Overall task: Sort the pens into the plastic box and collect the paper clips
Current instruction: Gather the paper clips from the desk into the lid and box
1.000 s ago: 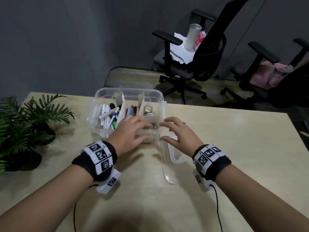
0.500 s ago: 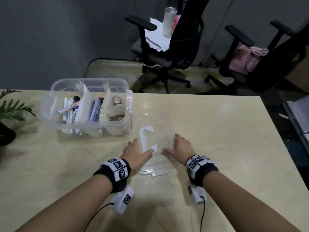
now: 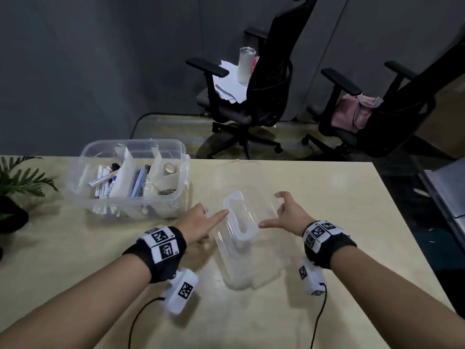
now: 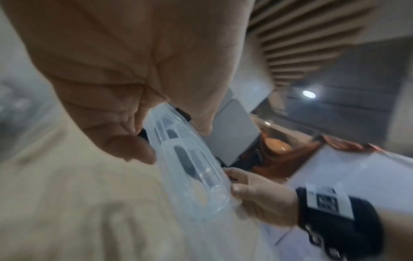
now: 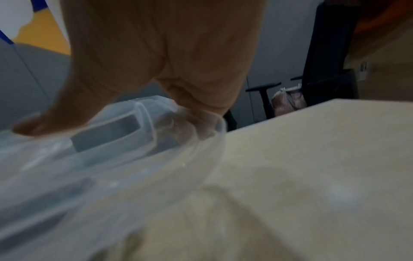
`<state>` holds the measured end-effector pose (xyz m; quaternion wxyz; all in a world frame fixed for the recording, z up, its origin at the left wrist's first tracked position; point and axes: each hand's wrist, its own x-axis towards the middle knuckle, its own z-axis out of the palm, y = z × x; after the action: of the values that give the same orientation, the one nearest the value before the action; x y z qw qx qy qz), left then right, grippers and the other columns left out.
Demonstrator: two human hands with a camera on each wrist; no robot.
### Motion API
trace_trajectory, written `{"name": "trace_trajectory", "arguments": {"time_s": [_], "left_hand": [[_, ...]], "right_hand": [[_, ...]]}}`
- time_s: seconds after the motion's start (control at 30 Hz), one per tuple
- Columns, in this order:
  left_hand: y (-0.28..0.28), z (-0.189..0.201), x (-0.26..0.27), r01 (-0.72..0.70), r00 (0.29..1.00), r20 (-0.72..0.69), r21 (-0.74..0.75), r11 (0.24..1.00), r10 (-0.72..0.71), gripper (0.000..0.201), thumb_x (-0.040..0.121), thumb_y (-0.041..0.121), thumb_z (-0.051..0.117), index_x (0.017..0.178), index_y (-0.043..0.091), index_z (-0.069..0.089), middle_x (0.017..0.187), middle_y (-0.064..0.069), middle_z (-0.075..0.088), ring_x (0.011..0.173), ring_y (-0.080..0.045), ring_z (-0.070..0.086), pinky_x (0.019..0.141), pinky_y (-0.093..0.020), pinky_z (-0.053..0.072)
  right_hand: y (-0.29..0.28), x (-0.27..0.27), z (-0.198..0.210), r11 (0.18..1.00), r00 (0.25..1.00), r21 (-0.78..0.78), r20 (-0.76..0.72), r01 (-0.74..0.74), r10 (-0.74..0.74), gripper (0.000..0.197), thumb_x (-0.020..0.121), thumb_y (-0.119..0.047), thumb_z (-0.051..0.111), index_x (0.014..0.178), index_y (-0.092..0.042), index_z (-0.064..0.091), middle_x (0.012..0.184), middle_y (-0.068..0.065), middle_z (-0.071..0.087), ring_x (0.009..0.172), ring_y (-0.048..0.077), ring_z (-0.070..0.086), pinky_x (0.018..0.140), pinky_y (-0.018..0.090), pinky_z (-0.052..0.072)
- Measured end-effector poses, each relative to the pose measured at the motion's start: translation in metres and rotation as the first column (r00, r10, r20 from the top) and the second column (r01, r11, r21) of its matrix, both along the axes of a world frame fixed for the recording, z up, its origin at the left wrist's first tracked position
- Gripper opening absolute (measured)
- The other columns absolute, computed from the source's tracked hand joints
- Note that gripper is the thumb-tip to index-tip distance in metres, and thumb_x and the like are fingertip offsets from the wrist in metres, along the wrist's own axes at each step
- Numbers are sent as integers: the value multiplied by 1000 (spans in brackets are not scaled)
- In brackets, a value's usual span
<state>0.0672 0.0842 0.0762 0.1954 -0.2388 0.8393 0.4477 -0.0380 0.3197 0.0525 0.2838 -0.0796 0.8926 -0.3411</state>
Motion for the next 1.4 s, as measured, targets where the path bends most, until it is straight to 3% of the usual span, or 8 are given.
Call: {"name": "trace_trajectory", "arguments": {"time_s": [0.23, 0.37, 0.53, 0.67, 0.83, 1.03, 1.27, 1.4], "left_hand": [[-42, 93, -20, -169, 913, -387, -73, 983, 128, 82, 83, 61, 56, 146, 27, 17, 112, -4, 55, 59, -20, 67, 45, -26, 50], [-74, 123, -20, -243, 880, -410, 43, 969, 239, 59, 86, 70, 40, 121, 24, 47, 94, -5, 60, 58, -21, 67, 50, -28, 50], [-104, 133, -6, -414, 798, -402, 175, 893, 449, 67, 82, 79, 16, 113, 25, 41, 81, -11, 57, 60, -25, 61, 74, -47, 59], [-135, 130, 5, -521, 705, -392, 280, 806, 591, 85, 79, 82, 18, 133, 20, 39, 79, -9, 52, 49, -18, 55, 75, -45, 59], [-157, 121, 18, -491, 694, -358, 399, 774, 625, 89, 76, 85, 20, 134, 20, 40, 90, -11, 49, 50, -14, 45, 68, -42, 59], [-179, 128, 27, -467, 686, -437, 350, 812, 582, 77, 70, 89, 24, 110, 27, 45, 101, -18, 59, 56, -23, 61, 67, -43, 59], [-216, 139, -1, -449, 576, -486, 484, 751, 657, 97, 77, 83, 28, 136, 7, 41, 75, -4, 48, 57, -17, 59, 76, -49, 58], [-235, 117, -7, -313, 665, -389, 630, 711, 638, 98, 71, 85, 42, 132, 8, 40, 107, -19, 56, 97, -32, 60, 95, -47, 50]], "right_hand": [[-21, -22, 77, 983, 966, -125, -237, -135, 103, 107, 52, -39, 91, 137, -23, 27, 81, -4, 43, 67, 6, 44, 60, 18, 34], [-54, -23, 105, 957, 918, -190, -373, -219, 136, 92, 58, -45, 87, 130, -30, 32, 82, -13, 47, 69, 0, 45, 61, 16, 36], [-100, -22, 119, 900, 896, -325, -423, -290, 136, 43, 91, -60, 43, 116, -26, 54, 102, 1, 61, 92, 11, 56, 84, 34, 44], [-131, -25, 122, 960, 966, -248, -252, -128, 64, 93, 77, -87, 11, 131, -25, 55, 134, -2, 53, 128, 17, 45, 111, 43, 30], [-157, -19, 134, 993, 999, -115, -33, 13, -17, 100, 76, -85, 3, 137, -21, 49, 143, 5, 45, 124, 30, 47, 92, 48, 48], [-177, -33, 149, 987, 998, -161, 60, 20, -10, 141, 32, -107, 13, 143, -24, 40, 149, 2, 38, 125, 35, 48, 99, 55, 45], [-199, -44, 160, 971, 943, -197, 327, 132, -62, 117, 50, -96, 45, 142, -26, 38, 143, 13, 41, 120, 43, 51, 83, 48, 52], [-214, -34, 123, 974, 936, -187, 347, 129, -57, 90, 66, -60, 75, 136, -12, 46, 114, 13, 48, 71, 26, 63, 68, 40, 59]]}}
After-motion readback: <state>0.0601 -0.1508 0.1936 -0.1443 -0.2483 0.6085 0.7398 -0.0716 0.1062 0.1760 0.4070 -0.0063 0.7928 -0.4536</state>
